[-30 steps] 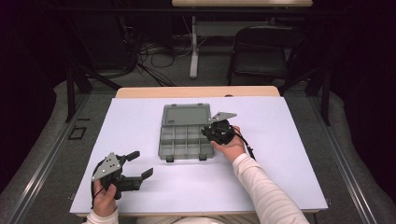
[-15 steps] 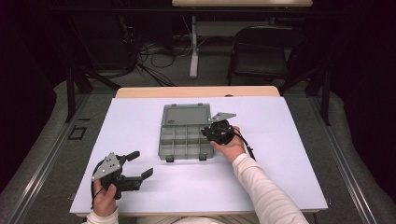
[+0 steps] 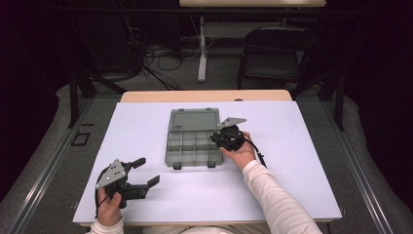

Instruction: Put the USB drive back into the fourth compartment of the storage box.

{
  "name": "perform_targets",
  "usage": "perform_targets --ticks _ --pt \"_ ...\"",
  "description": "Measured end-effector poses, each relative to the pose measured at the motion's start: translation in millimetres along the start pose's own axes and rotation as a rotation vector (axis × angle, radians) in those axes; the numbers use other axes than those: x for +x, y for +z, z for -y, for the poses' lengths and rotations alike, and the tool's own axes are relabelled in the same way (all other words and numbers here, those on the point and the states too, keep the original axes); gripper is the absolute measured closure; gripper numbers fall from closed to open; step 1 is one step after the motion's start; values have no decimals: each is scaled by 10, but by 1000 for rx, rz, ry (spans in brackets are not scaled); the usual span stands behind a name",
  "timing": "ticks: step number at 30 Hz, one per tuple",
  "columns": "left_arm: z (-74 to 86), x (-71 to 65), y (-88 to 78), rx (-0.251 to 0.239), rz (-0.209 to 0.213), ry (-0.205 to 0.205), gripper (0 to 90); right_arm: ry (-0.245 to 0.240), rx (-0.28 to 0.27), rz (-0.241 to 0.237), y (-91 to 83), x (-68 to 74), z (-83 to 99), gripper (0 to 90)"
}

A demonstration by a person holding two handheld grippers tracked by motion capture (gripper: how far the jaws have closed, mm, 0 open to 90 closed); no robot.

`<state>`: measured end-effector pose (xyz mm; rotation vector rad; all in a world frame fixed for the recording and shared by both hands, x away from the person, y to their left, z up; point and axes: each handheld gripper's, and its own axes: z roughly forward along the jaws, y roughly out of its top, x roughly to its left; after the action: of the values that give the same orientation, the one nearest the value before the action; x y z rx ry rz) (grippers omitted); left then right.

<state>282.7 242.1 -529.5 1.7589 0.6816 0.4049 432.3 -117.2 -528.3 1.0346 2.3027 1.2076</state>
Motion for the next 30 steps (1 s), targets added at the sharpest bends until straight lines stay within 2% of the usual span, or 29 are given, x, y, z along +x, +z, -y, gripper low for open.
perform_targets --ticks 11,21,27,30 --pt "0 1 1 0 0 -1 156 0 8 -4 18 1 8 793" --pt "3 -1 -4 2 -8 -6 156 8 3 -6 1 -12 4 755" --pt "7 -1 -18 -3 -10 -10 156 26 4 -20 -21 -16 -2 707" --pt "6 -2 -17 -1 -11 -8 156 20 1 -28 -42 -4 -10 671"
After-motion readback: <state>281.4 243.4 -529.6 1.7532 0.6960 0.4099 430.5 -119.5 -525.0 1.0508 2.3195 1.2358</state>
